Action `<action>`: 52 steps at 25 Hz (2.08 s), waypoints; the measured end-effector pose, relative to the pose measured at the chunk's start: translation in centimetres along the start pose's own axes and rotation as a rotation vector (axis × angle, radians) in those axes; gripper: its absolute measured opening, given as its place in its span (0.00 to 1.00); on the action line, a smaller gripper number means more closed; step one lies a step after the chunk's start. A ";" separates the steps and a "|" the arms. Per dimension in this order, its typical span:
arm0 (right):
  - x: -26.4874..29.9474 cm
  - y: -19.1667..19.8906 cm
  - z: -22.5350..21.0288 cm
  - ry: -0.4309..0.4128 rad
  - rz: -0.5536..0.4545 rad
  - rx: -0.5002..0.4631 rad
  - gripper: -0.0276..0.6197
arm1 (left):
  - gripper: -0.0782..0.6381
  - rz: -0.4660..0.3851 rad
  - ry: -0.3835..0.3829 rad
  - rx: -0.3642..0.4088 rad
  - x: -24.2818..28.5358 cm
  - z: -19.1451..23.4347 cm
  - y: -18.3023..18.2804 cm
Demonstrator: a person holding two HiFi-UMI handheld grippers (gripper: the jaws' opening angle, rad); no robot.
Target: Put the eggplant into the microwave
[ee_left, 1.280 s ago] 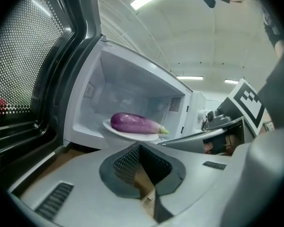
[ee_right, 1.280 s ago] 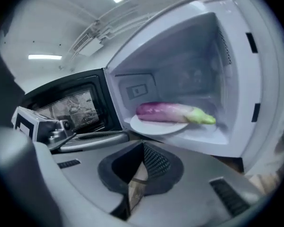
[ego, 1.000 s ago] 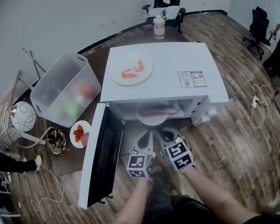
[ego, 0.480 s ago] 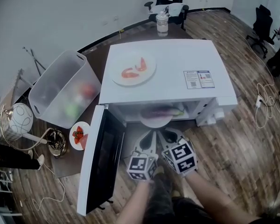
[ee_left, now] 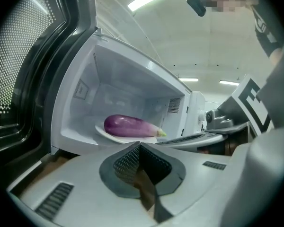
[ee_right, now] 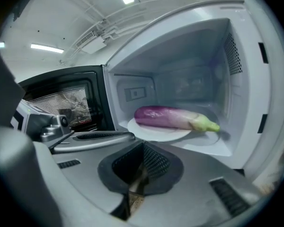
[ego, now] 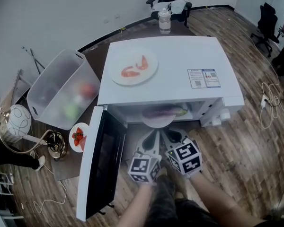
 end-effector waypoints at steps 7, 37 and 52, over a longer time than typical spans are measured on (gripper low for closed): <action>0.7 -0.2 -0.8 0.011 0.003 0.034 0.04 | 0.11 0.000 -0.004 -0.019 0.7 0.5 -0.4; 2.6 -1.3 -2.6 0.044 -0.009 0.123 0.04 | 0.11 0.006 0.012 -0.047 3.5 1.8 -1.1; 2.7 -1.3 -2.6 0.040 -0.020 0.146 0.04 | 0.11 -0.011 0.022 -0.078 3.9 2.2 -1.3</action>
Point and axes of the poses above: the fingertips, and each gripper's own axes: x forward along the fingers, z to its left, y out of its underside, the point moved 5 cm from there along -x, backward along the fingers, and after that the axes turned 7 degrees about y, right-handed, at the moved point
